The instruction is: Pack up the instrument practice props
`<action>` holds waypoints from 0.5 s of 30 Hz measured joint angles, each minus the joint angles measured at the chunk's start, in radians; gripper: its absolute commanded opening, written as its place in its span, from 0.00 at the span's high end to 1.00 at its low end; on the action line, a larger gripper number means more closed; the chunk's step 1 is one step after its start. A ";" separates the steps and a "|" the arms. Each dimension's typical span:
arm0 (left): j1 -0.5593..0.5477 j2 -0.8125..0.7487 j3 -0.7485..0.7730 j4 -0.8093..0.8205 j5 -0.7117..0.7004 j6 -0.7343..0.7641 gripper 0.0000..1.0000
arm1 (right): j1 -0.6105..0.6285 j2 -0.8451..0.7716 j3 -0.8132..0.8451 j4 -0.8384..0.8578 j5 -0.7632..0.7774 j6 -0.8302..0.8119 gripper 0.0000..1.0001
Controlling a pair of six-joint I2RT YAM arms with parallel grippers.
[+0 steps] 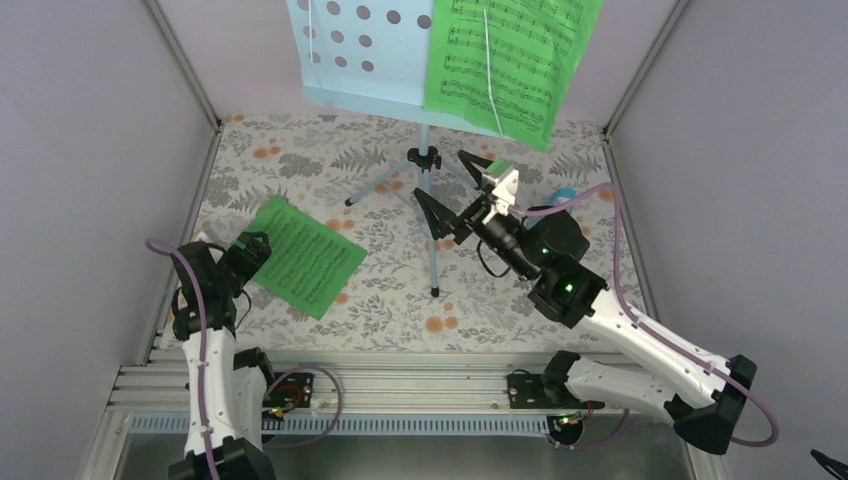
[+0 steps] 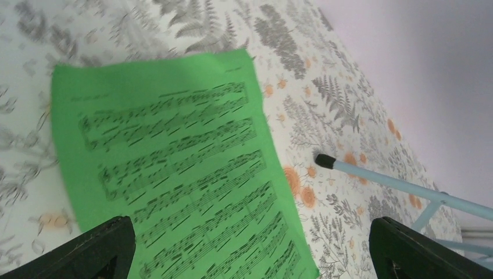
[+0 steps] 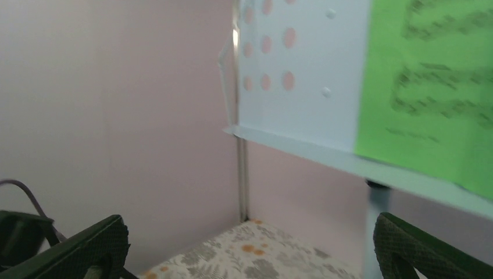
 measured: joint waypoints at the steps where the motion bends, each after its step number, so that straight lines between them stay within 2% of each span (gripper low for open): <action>1: -0.010 0.016 0.019 0.005 -0.004 0.008 0.00 | 0.000 -0.021 -0.027 -0.002 0.030 0.004 0.00; 9: -0.169 0.177 0.178 0.051 -0.084 0.102 0.00 | 0.000 -0.142 -0.115 -0.057 0.163 0.046 0.00; 15: -0.221 0.185 0.229 0.045 -0.148 0.167 0.02 | 0.000 -0.163 -0.147 -0.147 0.266 0.119 0.00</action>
